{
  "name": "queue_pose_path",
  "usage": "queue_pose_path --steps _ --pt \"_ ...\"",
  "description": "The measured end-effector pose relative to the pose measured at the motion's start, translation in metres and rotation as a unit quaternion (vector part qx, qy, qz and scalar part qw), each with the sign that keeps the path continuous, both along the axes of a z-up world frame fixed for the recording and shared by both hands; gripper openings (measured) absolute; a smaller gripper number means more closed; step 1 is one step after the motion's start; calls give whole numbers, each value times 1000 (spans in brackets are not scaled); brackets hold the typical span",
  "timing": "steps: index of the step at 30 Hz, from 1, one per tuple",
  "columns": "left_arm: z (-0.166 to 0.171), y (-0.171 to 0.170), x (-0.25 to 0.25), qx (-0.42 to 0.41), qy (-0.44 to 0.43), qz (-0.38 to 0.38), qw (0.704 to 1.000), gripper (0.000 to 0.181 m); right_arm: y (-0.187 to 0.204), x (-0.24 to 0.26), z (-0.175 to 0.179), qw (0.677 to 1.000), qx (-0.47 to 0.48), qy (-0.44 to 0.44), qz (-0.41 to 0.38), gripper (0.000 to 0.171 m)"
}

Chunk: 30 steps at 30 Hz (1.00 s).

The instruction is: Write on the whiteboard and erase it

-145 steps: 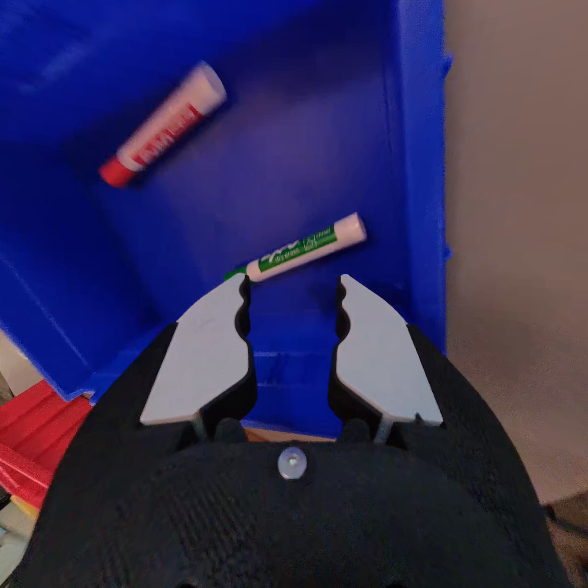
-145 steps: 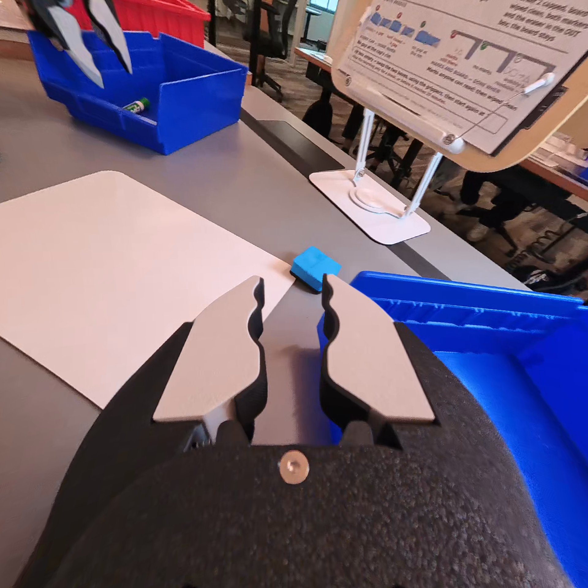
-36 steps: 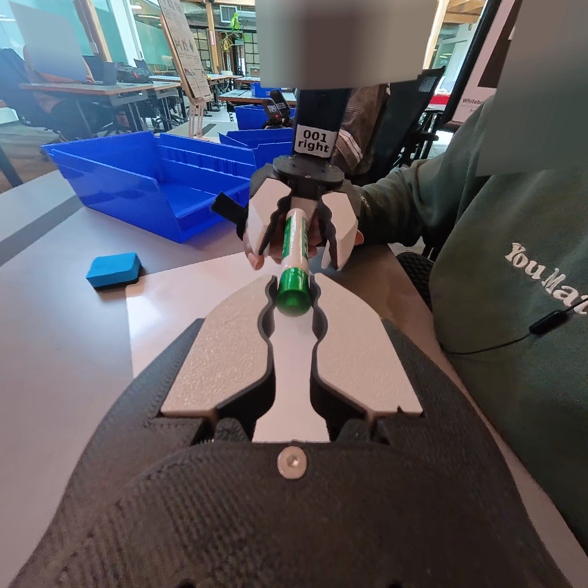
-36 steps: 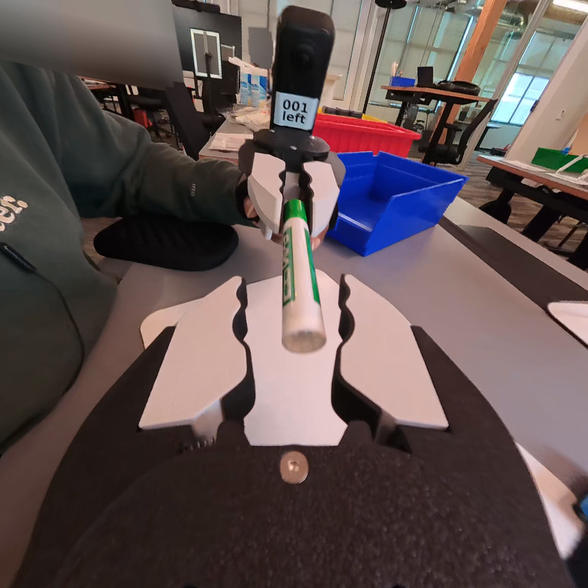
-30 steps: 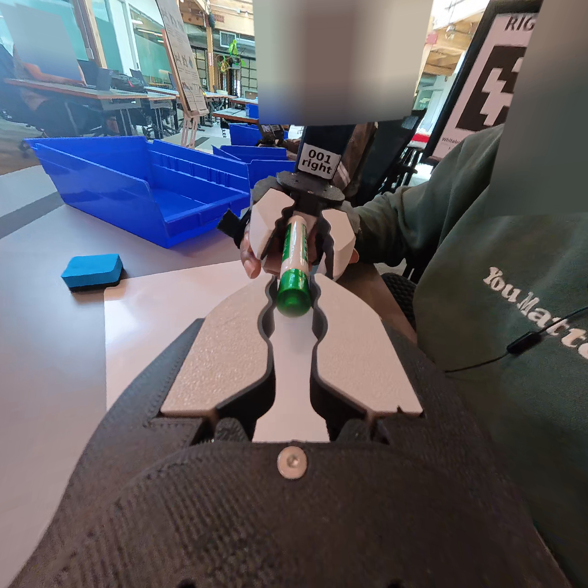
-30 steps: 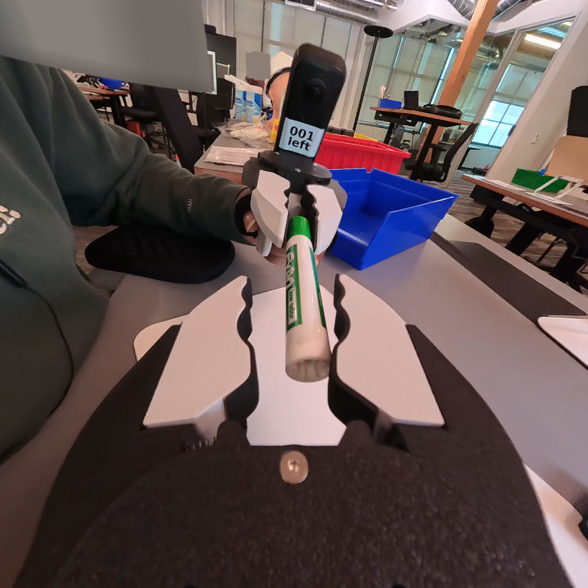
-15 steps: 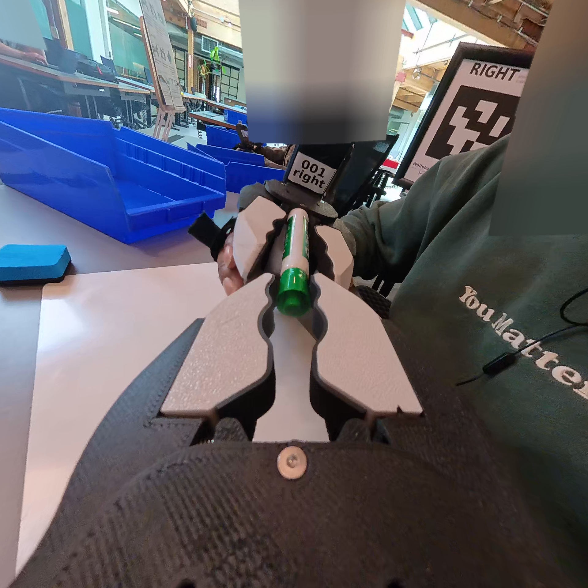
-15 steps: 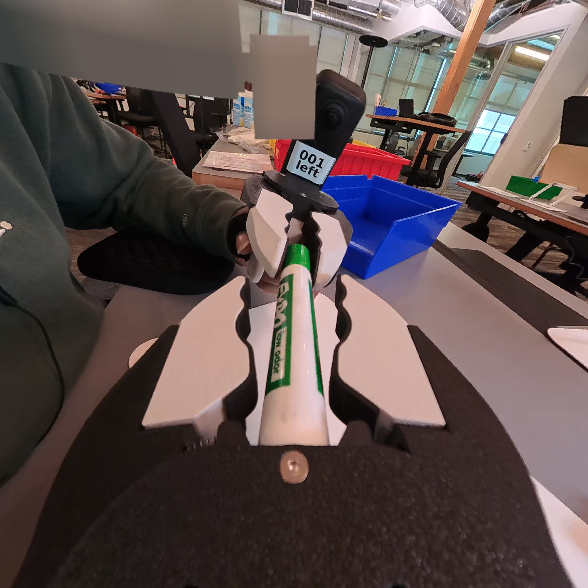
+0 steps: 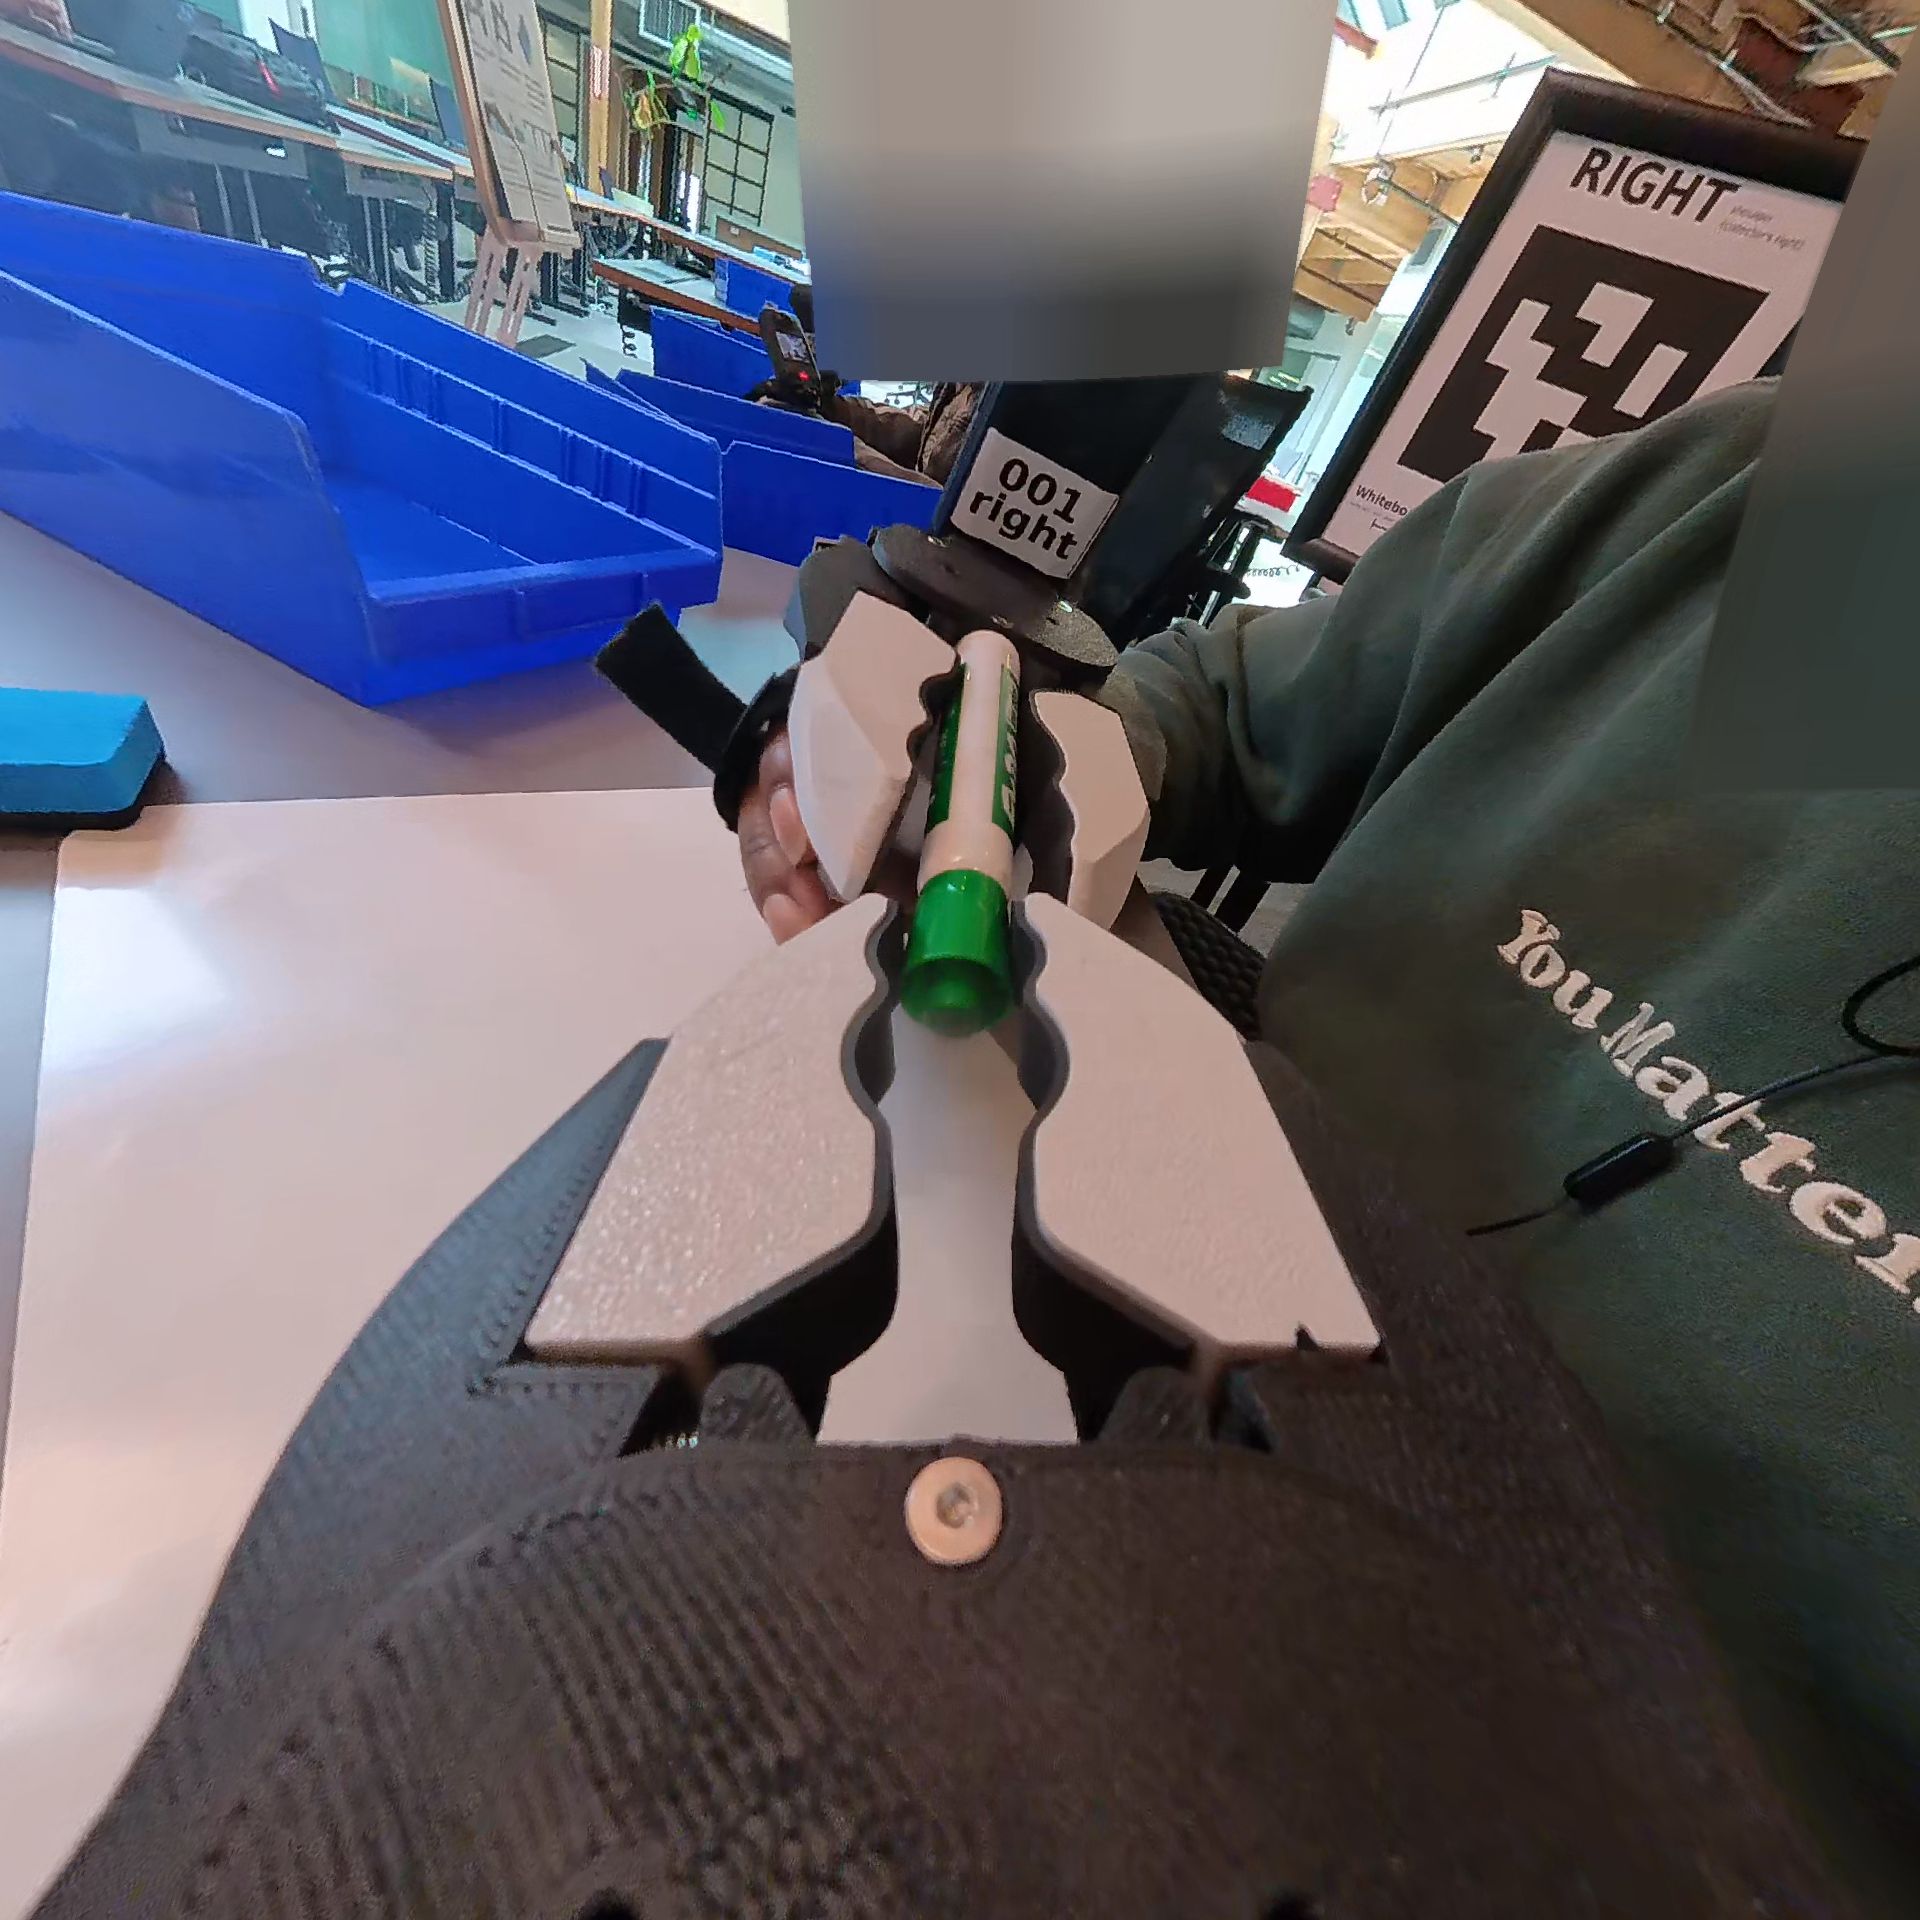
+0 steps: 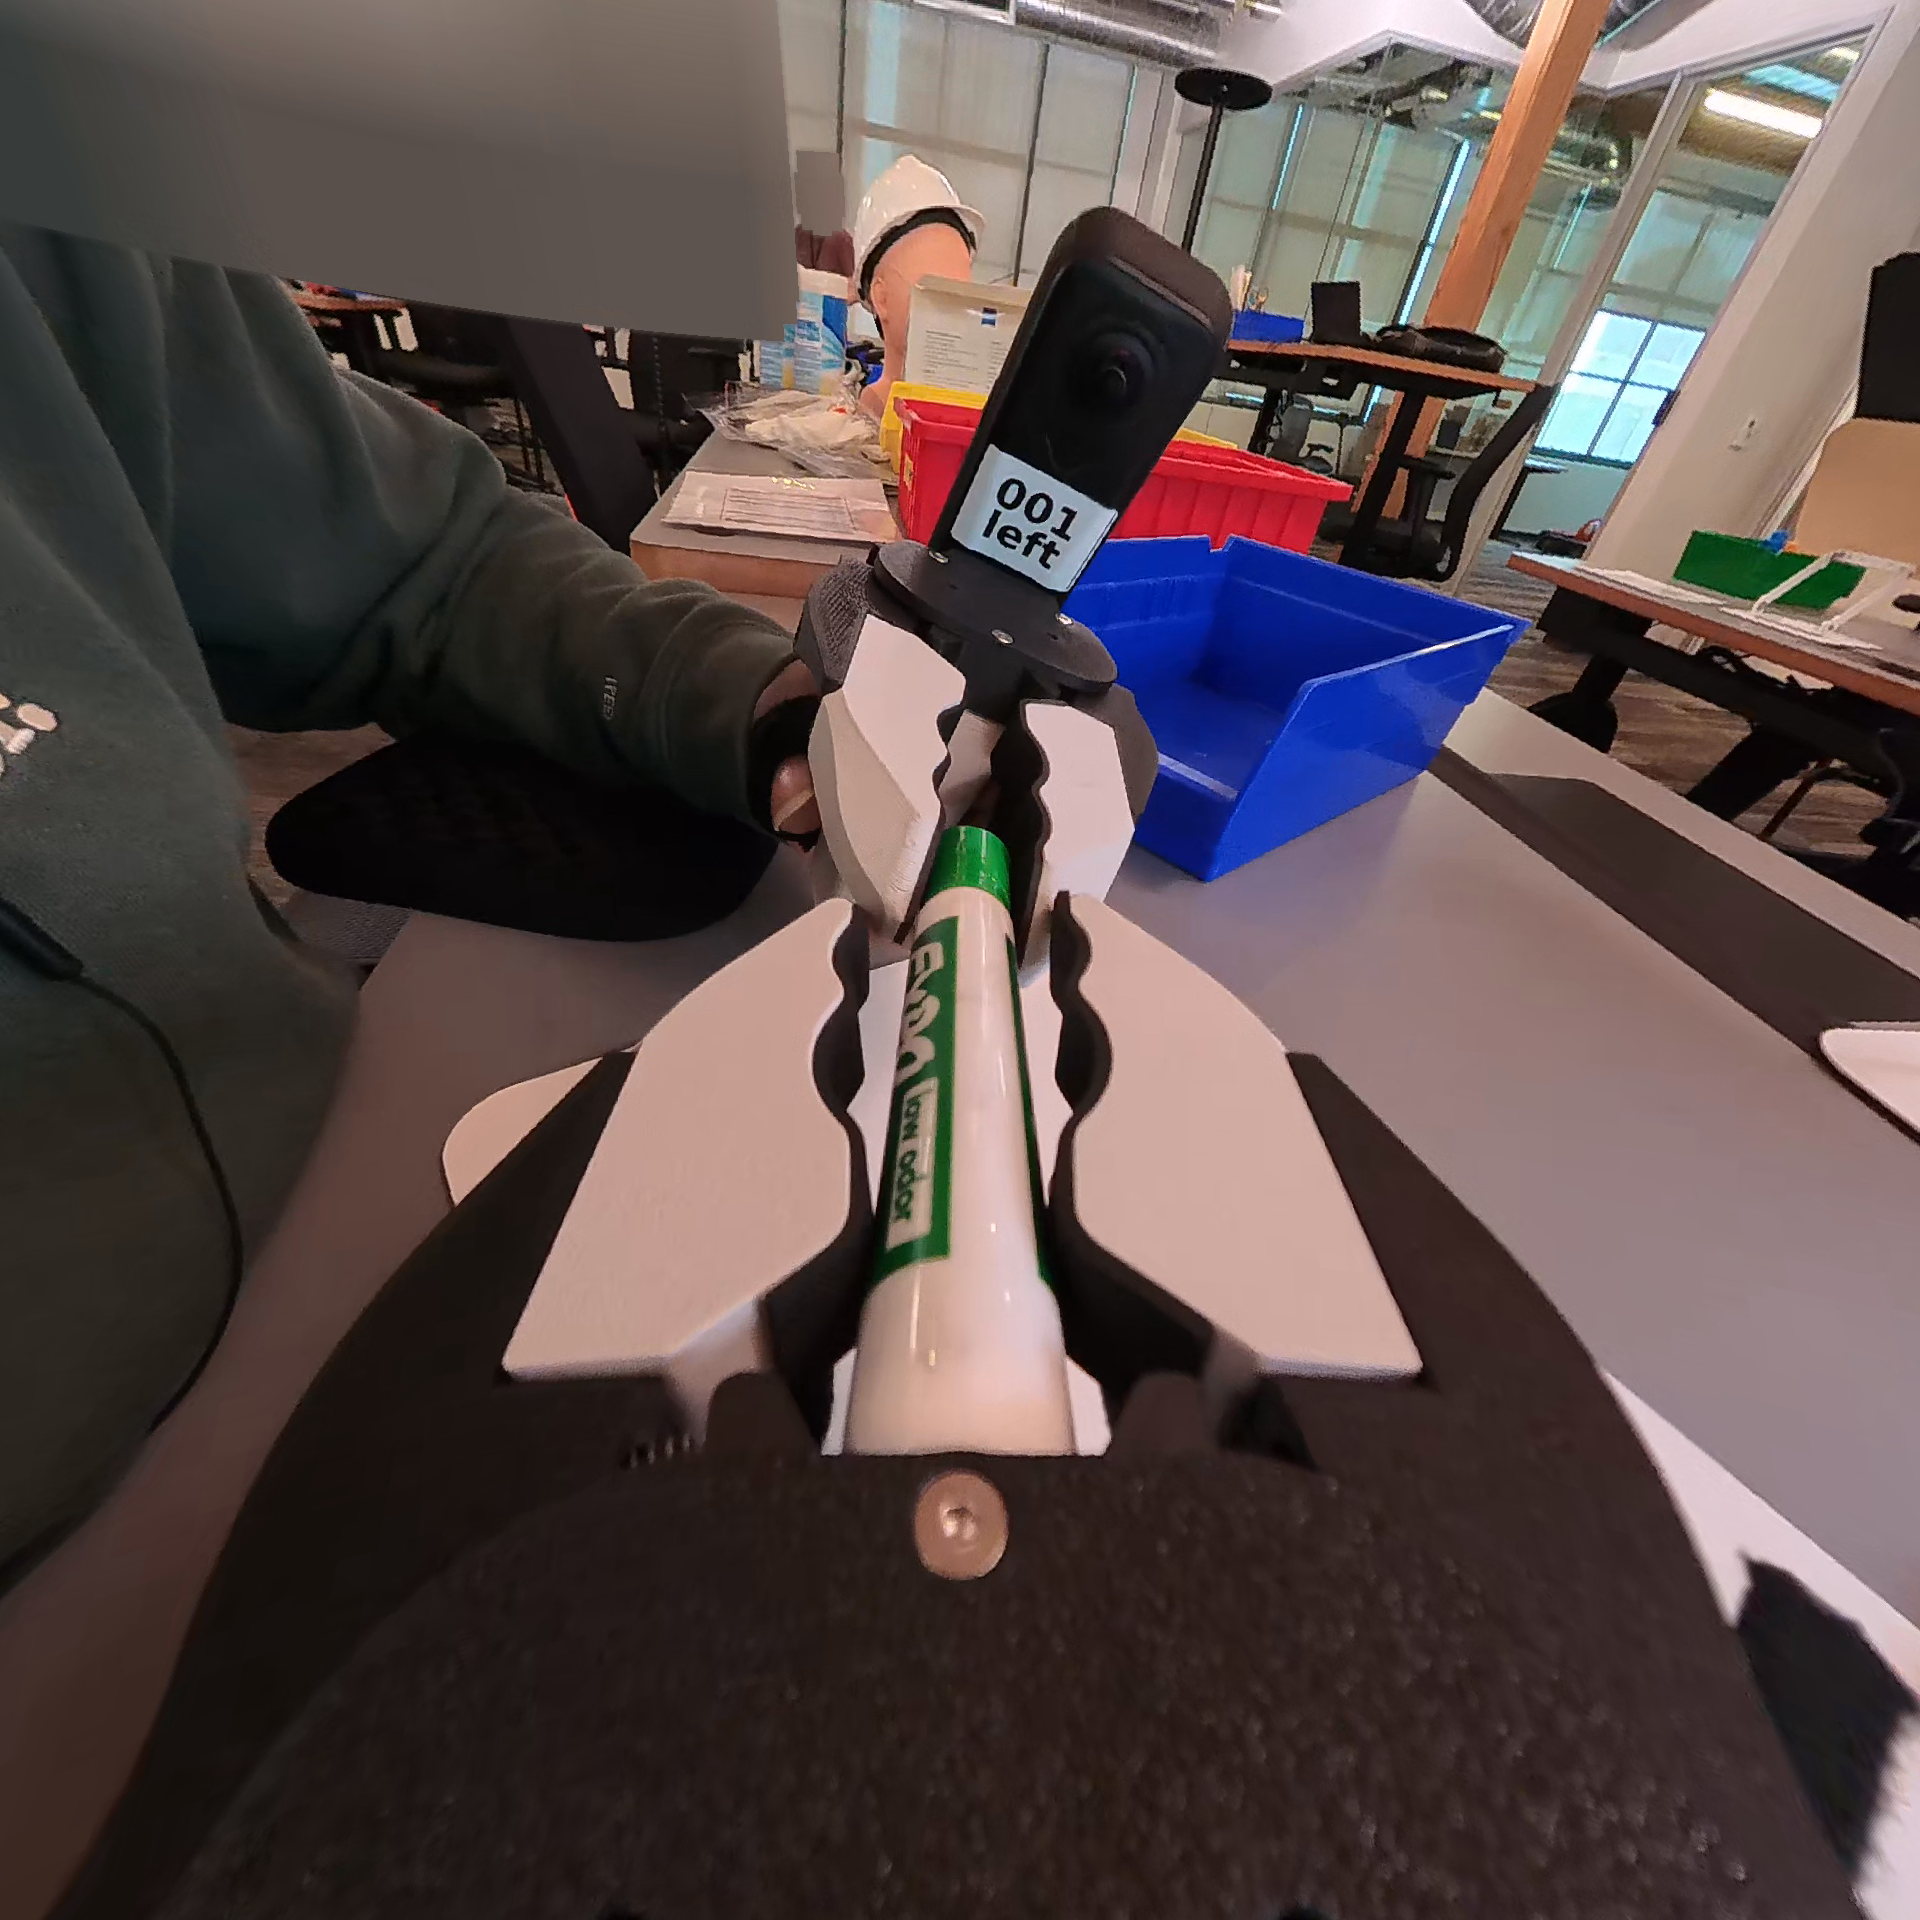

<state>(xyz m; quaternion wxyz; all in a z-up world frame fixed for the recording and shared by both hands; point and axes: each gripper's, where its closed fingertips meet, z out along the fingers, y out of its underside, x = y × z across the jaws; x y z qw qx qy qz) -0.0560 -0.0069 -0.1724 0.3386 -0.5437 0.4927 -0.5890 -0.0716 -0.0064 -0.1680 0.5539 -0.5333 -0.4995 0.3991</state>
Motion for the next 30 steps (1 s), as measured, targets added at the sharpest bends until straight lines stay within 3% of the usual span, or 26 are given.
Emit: queue_pose_path --steps 18,21,22,24,30 --pt "22 1 -5 -8 -36 3 999 20 -1 0 21 996 -67 49 28 32" --pt "39 49 -57 -36 -86 86 992 19 16 48 56 988 -80 132 3 31" --pt "31 58 -73 1 -61 123 991 19 25 69 61 991 -47 117 -32 32" --pt "19 60 -86 45 -28 160 986 19 31 88 58 993 -14 92 -69 33" --pt "16 72 -95 61 -19 193 979 19 44 74 32 996 -57 54 -52 33"
